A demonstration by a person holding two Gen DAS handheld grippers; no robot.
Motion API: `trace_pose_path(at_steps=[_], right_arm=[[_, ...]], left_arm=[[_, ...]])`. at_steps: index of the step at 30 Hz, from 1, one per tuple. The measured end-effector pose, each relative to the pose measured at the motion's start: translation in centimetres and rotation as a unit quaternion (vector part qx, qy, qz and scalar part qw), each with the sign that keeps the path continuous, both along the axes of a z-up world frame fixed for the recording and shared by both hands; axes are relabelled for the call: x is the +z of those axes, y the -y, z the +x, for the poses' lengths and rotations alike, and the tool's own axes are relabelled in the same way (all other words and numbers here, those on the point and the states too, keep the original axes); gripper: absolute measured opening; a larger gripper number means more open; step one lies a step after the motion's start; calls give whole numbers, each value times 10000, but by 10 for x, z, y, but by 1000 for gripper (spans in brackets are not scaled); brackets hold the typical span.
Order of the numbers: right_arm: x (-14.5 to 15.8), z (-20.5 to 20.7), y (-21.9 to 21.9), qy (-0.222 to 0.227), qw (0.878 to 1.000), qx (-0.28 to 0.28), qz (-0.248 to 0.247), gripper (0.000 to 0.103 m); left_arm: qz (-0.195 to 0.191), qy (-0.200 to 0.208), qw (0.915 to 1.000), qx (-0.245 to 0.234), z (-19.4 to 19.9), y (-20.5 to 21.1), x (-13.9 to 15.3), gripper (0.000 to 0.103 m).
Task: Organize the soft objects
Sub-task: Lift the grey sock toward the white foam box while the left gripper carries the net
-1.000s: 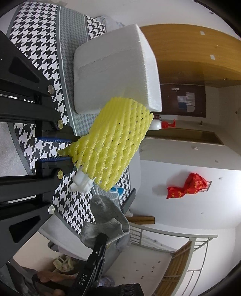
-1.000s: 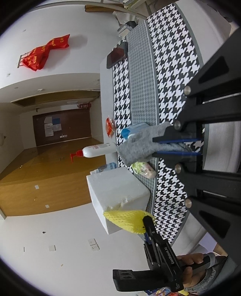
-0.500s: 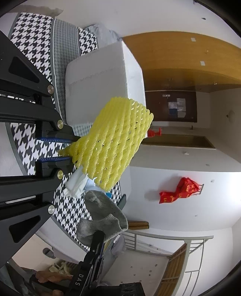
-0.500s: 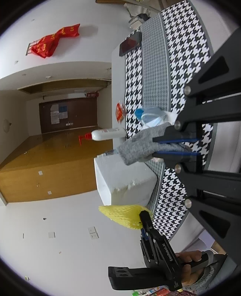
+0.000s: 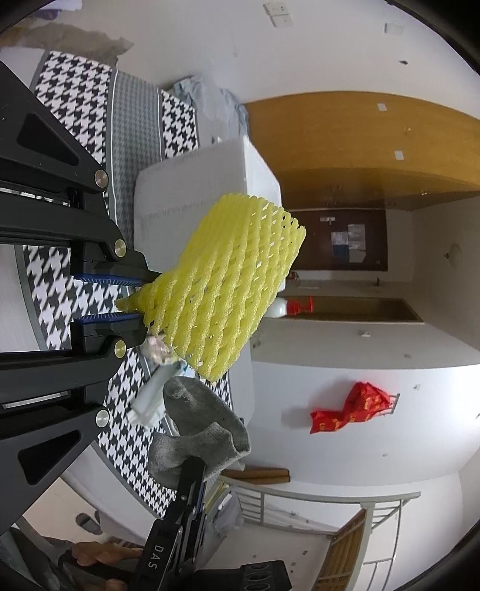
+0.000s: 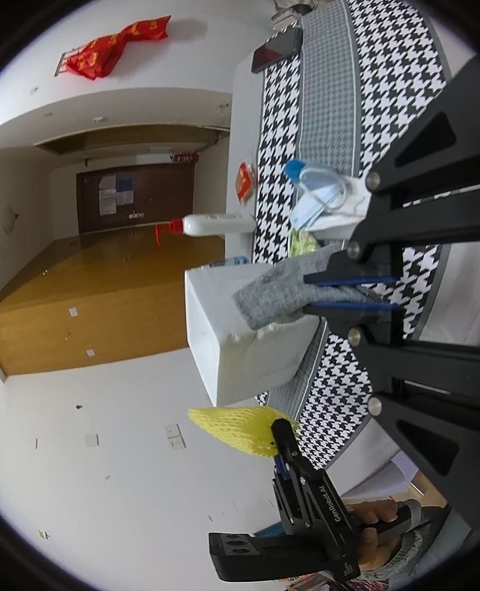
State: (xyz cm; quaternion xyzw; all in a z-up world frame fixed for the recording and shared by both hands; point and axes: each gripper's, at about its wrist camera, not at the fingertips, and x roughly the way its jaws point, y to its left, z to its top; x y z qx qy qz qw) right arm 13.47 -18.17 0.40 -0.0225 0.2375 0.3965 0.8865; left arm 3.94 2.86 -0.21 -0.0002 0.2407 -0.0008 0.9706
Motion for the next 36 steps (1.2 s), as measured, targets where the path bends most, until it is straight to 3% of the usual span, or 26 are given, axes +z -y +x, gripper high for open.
trace_pose_path(at_steps=[17,36], right_arm=[[12,3,-39,57,9986,515,-108,10],[68,15,-76,513,9955,791,-12,10]], left_arm=[[-20,59,9995,325,-12,-23,8,13],[198,357,9980,493,10,-44,47,13]])
